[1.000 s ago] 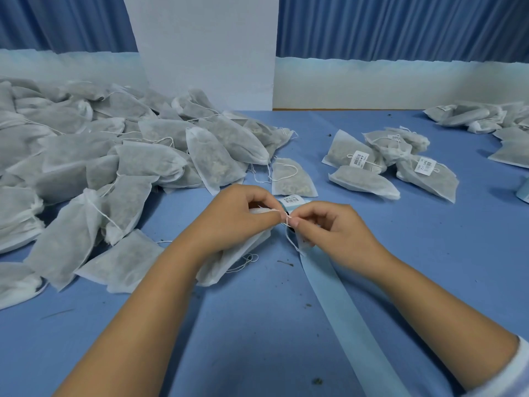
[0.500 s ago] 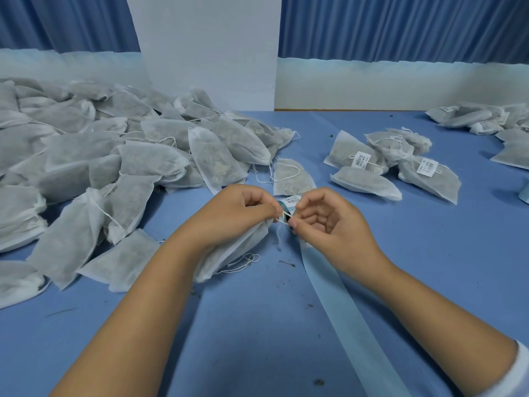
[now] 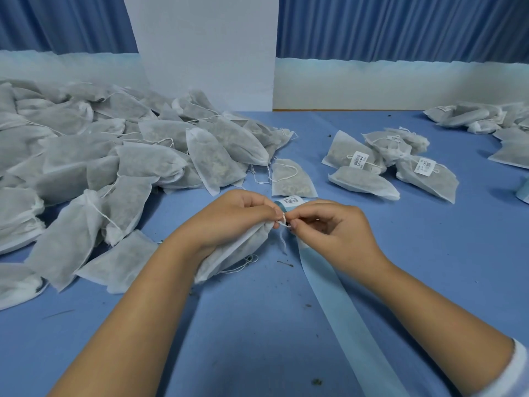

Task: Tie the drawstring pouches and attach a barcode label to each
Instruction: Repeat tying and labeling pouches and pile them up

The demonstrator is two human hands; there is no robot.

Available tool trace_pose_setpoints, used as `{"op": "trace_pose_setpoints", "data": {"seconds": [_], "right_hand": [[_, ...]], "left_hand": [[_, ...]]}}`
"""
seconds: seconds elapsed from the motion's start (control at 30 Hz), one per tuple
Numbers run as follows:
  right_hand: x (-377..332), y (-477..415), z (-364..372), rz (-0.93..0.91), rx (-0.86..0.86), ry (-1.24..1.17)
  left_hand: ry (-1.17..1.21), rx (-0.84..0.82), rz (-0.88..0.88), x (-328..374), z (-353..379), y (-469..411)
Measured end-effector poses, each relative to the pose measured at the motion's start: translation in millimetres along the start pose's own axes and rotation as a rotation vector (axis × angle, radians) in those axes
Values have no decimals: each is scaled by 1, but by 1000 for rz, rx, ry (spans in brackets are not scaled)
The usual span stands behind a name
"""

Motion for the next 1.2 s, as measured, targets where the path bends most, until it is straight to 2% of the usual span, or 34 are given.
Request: {"op": "trace_pose_setpoints", "data": {"seconds": [0.23,0.43,0.7,0.83,1.07,1.2], "right_hand": [[4,2,-1,52,55,-122],[15,-3,-2,140,25,-189],[11,-4,3,102,-5,-253],[15,-4,2,120,10,-320],[27,-6,-8,259,83,-381],[36,-7,-7,407,94,-527]], "left_hand": [[53,15,17,3,2,1],[47,44,-26,0,-1,0],[35,-140,-73,-3,23,6],[50,-131,-118,-9,23,4],[-32,-65,-75,-6,17,2],[-74,-9,-39,-2,14,2]]}}
Point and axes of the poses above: each hand's wrist, its own y-axis away from the middle knuckle, its own z-axis out of the palm, x = y × z, the point moved 10 cm from there along -y, towards the middle knuckle, and after that the axes turned 5 degrees about z, right-handed, at the moved point
